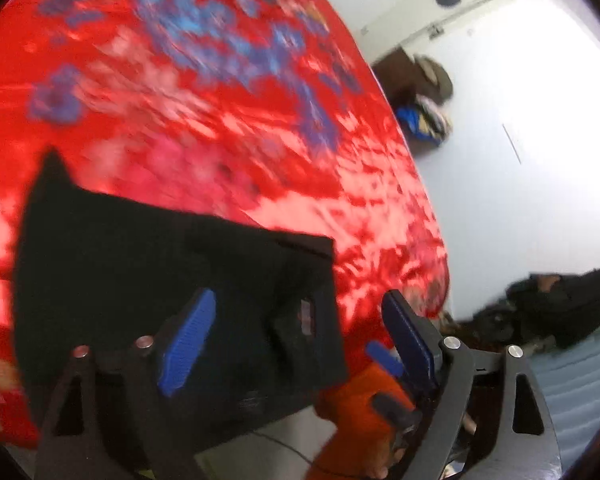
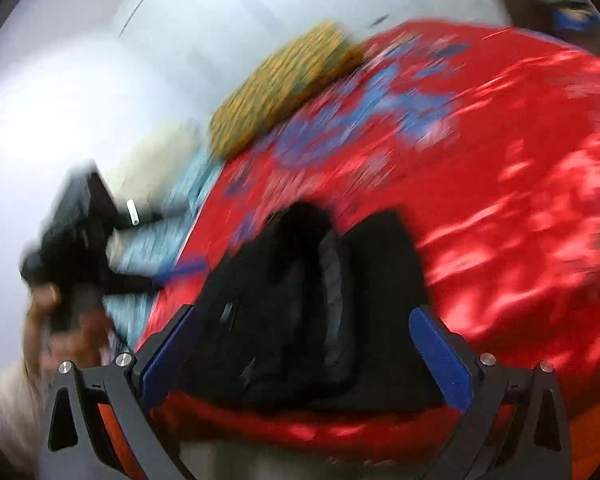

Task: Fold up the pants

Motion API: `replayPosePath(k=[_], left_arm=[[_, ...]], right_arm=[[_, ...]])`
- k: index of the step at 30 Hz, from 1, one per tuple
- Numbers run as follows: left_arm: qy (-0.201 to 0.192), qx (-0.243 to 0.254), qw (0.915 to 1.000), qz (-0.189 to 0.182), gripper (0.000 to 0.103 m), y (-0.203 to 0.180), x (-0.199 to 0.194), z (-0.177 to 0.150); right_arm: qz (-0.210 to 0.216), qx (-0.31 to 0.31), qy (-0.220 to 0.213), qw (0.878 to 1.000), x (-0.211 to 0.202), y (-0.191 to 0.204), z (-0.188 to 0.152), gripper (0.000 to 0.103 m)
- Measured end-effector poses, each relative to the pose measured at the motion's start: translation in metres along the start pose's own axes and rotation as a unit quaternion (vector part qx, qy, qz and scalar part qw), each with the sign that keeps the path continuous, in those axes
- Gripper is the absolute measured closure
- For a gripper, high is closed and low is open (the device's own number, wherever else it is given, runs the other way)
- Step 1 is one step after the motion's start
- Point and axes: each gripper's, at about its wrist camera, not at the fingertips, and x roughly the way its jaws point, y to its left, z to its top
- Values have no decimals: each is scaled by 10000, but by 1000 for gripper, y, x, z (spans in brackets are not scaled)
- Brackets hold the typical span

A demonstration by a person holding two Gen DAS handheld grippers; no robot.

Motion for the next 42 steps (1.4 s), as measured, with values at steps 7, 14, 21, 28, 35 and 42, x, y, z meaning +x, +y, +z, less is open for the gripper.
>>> replayPosePath(k=[7, 14, 21, 28, 35, 42], left_arm=[[-337, -644, 9958, 555, 17, 88, -63, -42], [-214, -1259, 9879, 878, 17, 160, -68, -95], [-474, -1338, 9839, 1086, 17, 186, -75, -97], [-421, -1125, 9854, 1207, 17, 182, -67, -95], [-379, -1085, 9842, 1348, 17, 182, -65, -97], [-608, -858, 9851, 1364, 17, 166, -77, -96]], right_arm=[[83, -1145, 344, 9928, 22, 51, -17, 0], [-202, -1043, 963, 9897, 57, 41, -19, 31], [-480, -1114, 1335, 9836, 66, 30, -10, 32], [44, -999, 1872, 9772, 71, 23, -9, 37], [-209, -1085, 1793, 9776, 65, 19, 4, 88], [-158, -1885, 811, 9786, -3, 82, 47, 92]])
